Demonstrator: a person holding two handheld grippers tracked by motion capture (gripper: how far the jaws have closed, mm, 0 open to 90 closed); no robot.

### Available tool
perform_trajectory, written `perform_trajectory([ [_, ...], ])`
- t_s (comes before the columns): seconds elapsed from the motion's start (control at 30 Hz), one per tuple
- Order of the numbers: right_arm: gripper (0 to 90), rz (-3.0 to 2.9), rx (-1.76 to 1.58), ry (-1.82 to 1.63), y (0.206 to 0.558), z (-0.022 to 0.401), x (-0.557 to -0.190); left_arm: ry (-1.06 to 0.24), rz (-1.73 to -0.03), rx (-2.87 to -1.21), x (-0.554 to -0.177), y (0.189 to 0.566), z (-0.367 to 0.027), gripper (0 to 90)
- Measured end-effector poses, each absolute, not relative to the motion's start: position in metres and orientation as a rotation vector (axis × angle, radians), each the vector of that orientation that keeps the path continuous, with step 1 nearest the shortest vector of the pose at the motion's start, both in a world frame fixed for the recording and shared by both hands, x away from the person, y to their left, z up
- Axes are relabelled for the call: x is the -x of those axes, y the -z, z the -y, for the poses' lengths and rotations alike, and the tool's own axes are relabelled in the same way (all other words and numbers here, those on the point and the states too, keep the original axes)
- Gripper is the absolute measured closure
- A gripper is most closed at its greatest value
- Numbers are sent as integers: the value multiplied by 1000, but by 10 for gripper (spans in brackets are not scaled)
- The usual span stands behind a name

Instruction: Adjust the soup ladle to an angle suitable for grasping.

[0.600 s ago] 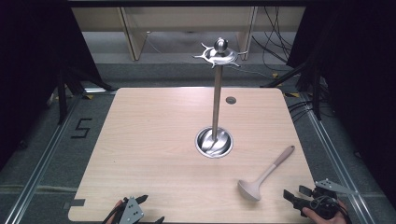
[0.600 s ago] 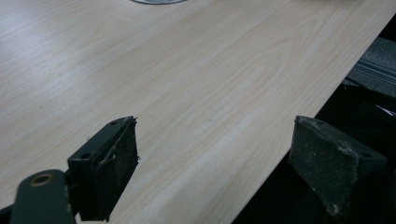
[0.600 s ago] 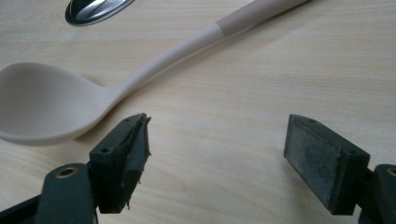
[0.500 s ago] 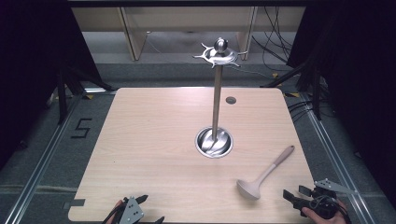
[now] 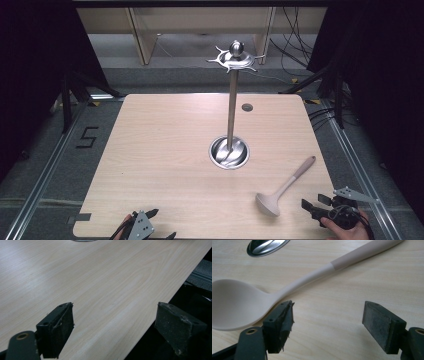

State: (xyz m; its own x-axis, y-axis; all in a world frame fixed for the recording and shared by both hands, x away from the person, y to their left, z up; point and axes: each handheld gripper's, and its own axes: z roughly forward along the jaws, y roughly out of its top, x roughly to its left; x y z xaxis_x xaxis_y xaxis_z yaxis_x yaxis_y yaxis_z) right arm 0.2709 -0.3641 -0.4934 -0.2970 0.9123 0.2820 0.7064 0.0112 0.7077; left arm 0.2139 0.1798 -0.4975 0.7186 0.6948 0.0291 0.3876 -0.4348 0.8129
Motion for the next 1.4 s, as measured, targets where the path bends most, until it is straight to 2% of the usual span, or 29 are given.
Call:
perform_trajectory([
  [0.37, 280, -2040, -1667, -1112, 483, 356, -288, -462, -823, -2084, -215, 497, -181, 148],
  [0.7, 284, -2078, -1702, -1024, 470, 352, -319, -443, -846, -2043, -214, 497, -180, 148],
  [0.77, 284, -2093, -1693, -1010, 469, 351, -327, -463, -828, -2085, -215, 497, -183, 148],
  [0.87, 285, -2123, -1743, -973, 464, 347, -339, -442, -850, -2041, -214, 498, -181, 147],
  [1.4, 283, -2214, -1826, -756, 468, 341, -376, -475, -829, -2077, -216, 499, -181, 148],
])
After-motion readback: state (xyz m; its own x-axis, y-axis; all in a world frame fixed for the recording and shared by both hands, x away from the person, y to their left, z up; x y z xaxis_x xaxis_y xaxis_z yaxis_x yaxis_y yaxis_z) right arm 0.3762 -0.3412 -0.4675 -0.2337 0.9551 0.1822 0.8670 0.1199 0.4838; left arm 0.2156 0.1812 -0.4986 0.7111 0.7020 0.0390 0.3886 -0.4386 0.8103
